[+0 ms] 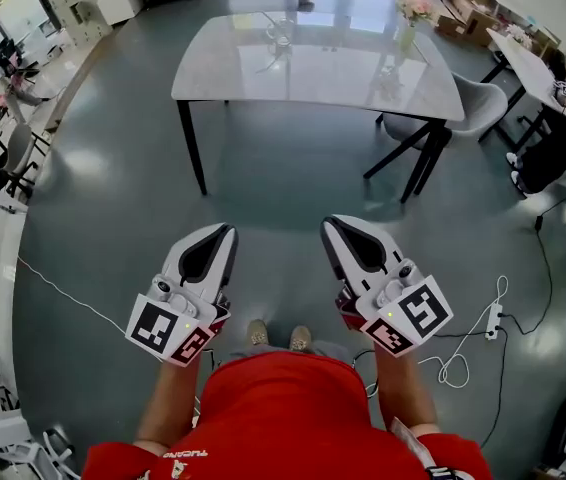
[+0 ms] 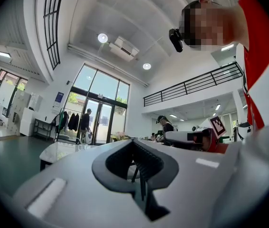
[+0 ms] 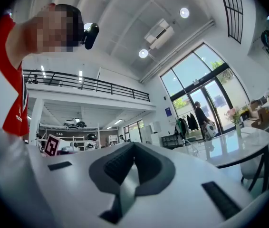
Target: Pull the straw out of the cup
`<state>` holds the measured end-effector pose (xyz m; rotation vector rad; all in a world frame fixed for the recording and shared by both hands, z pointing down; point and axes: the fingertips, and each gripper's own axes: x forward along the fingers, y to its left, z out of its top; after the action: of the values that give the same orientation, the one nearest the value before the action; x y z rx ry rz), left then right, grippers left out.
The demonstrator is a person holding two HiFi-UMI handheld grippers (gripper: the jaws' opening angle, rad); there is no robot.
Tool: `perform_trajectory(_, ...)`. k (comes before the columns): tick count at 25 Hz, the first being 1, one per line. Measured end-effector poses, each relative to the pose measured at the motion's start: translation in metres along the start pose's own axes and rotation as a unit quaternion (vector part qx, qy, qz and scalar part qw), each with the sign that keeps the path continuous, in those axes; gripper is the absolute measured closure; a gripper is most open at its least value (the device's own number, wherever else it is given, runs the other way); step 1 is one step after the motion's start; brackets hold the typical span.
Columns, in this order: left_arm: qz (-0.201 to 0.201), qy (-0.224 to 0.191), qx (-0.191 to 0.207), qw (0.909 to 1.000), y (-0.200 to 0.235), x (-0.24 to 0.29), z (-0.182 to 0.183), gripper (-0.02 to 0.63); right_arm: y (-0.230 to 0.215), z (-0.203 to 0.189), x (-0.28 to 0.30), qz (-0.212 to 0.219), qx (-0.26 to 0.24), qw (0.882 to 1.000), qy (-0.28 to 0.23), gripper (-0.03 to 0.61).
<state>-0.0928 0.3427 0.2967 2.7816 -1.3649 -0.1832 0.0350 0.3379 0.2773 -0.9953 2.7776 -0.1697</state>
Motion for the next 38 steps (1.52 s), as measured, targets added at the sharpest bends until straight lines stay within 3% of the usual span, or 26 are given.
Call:
perform_trajectory(13, 0.028, -0.009, 0.016, 0.9994, -0.009, 0.033, 0.005, 0.609, -0.048, 0.02, -0.019, 0.011, -0.01, 1.0, -0.012, 0.578)
perform_trajectory(21, 0.032, -0.009, 0.016, 0.9993, 0.011, 0.053, 0.003, 0.609, -0.071, 0.019, -0.007, 0.003, -0.005, 1.0, -0.011, 0.578)
perform_trajectory(28, 0.026, -0.017, 0.025, 0.9992, 0.059, 0.09, 0.004, 0.609, -0.107, 0.021, 0.034, -0.011, -0.017, 1.0, -0.008, 0.578)
perform_trajectory(38, 0.006, -0.025, 0.035, 0.9991, 0.168, 0.156, 0.018, 0.609, -0.159, 0.027, 0.144, -0.035, -0.026, 0.999, -0.009, 0.578)
